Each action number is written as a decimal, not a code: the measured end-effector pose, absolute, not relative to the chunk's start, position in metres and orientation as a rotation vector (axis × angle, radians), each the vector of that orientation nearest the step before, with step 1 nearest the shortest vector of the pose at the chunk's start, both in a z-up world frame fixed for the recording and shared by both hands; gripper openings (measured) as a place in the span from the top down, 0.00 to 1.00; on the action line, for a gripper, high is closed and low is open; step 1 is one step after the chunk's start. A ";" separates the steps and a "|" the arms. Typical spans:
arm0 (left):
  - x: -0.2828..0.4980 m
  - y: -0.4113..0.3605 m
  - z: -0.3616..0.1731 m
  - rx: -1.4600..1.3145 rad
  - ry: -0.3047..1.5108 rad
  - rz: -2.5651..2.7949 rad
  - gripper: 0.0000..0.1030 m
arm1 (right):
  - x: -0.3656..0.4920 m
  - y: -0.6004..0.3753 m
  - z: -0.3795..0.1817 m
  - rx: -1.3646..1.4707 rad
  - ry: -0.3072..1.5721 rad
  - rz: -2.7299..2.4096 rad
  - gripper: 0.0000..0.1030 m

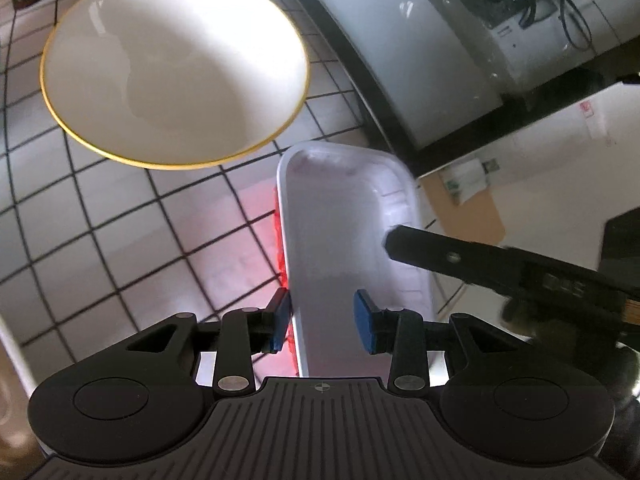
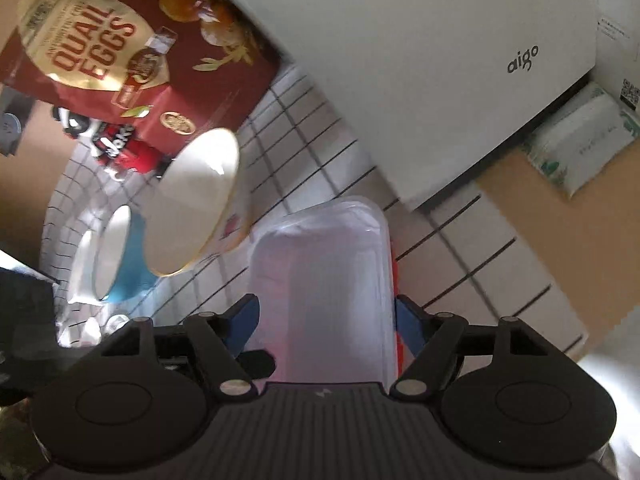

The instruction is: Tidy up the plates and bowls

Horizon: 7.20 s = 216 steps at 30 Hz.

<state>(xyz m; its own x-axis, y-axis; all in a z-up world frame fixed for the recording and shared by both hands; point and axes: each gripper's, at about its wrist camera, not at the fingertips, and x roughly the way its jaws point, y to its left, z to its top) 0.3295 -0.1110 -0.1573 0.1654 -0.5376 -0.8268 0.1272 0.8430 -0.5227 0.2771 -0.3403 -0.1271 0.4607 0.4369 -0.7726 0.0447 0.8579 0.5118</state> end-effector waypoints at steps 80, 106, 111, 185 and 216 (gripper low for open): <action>0.165 0.306 -0.110 -0.559 1.044 0.177 0.71 | 0.246 0.110 -0.113 0.070 1.063 0.701 0.31; 0.163 0.336 -0.139 -0.663 1.072 0.101 0.69 | 0.243 0.106 -0.137 0.160 1.130 0.579 0.19; 0.146 0.349 -0.134 -0.657 1.079 0.155 0.69 | 0.231 0.115 -0.138 0.189 1.170 0.653 0.19; 0.349 0.060 -0.099 -0.708 1.023 -0.112 0.71 | 0.412 -0.186 -0.062 -0.137 0.918 0.348 0.31; 0.251 0.129 -0.111 -0.596 1.178 0.039 0.76 | 0.316 -0.084 -0.112 0.016 1.184 0.752 0.31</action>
